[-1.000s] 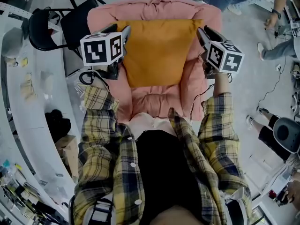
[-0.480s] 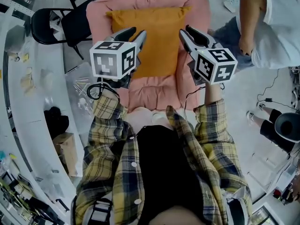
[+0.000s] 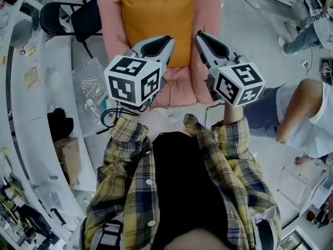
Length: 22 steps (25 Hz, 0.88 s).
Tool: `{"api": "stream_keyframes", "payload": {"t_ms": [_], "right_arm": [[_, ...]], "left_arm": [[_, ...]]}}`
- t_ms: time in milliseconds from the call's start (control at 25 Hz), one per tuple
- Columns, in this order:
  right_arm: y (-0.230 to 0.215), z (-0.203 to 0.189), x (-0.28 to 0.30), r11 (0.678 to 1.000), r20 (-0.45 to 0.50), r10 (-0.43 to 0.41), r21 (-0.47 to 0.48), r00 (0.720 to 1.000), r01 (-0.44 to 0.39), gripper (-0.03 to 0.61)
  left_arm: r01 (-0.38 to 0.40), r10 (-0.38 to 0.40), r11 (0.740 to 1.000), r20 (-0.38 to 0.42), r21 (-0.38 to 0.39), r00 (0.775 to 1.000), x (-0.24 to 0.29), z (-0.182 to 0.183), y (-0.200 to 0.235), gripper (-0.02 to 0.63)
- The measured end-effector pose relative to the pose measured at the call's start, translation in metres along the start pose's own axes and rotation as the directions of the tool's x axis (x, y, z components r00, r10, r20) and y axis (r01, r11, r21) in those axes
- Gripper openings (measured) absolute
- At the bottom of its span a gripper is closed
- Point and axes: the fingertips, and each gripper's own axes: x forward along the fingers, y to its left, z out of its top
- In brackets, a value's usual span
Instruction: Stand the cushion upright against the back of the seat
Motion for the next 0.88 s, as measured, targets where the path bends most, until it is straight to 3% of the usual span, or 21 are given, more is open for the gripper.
{"api": "stream_keyframes", "payload": {"t_ms": [240,440,640,880], "right_arm": [[0.045,-0.007,-0.061,0.997,0.047,0.072,0.028,0.996,-0.074,0.032],[0.086,-0.008,-0.087,0.991,0.050,0.134,0.019,0.990,-0.135,0.031],[0.108,-0.006,-0.109,0.992,0.054,0.125,-0.023,0.991,-0.124,0.029],[0.120,-0.015,-0.123,0.994,0.050,0.109,0.006,0.993,-0.110,0.029]], "left_arm": [[-0.008,0.007,0.999,0.017,0.036,1.000,-0.044,-0.023,-0.068,0.034],[0.005,-0.005,1.000,0.035,-0.011,0.999,-0.075,-0.037,-0.090,0.029],[0.058,-0.056,0.998,0.054,-0.038,0.997,-0.090,-0.041,-0.107,0.018],[0.073,-0.072,0.997,0.052,-0.016,0.996,-0.102,-0.050,-0.120,0.006]]}}
